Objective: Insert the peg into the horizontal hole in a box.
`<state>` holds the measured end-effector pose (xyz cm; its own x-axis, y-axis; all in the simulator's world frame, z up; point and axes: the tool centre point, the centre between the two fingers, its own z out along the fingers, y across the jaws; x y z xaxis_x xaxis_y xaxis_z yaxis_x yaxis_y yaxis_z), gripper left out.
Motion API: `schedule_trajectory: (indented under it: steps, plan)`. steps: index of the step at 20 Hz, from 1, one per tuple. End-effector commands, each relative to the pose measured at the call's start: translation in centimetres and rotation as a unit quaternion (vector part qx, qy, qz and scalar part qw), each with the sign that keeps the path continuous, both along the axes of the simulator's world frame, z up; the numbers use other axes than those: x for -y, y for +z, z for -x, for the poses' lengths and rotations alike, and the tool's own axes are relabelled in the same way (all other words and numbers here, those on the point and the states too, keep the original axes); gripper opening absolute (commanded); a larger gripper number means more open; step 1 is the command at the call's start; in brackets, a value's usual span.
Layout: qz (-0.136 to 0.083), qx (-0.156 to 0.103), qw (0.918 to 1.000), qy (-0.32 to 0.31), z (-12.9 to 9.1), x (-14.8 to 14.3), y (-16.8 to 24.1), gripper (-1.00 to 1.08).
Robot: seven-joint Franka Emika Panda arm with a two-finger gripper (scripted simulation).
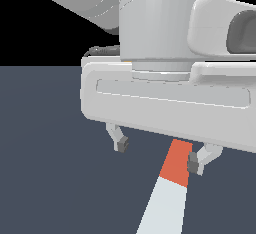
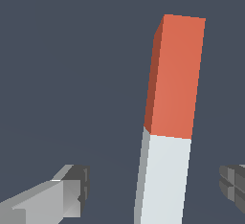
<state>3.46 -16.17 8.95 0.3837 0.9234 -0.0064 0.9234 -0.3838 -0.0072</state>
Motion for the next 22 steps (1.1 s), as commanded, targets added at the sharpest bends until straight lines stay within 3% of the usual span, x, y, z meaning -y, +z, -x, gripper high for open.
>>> schedule_trajectory:
  steps: [1,8,22]
  plan:
    - [0.0,0.002,0.9997,-0.024,-0.3,1.8,-0.9,1.0]
    - [-0.001,0.005,0.9982,-0.06,-0.5,4.6,-2.2,1.0]
    - [-0.001,0.005,0.9984,-0.057,-0.4,4.3,-3.5,1.0]
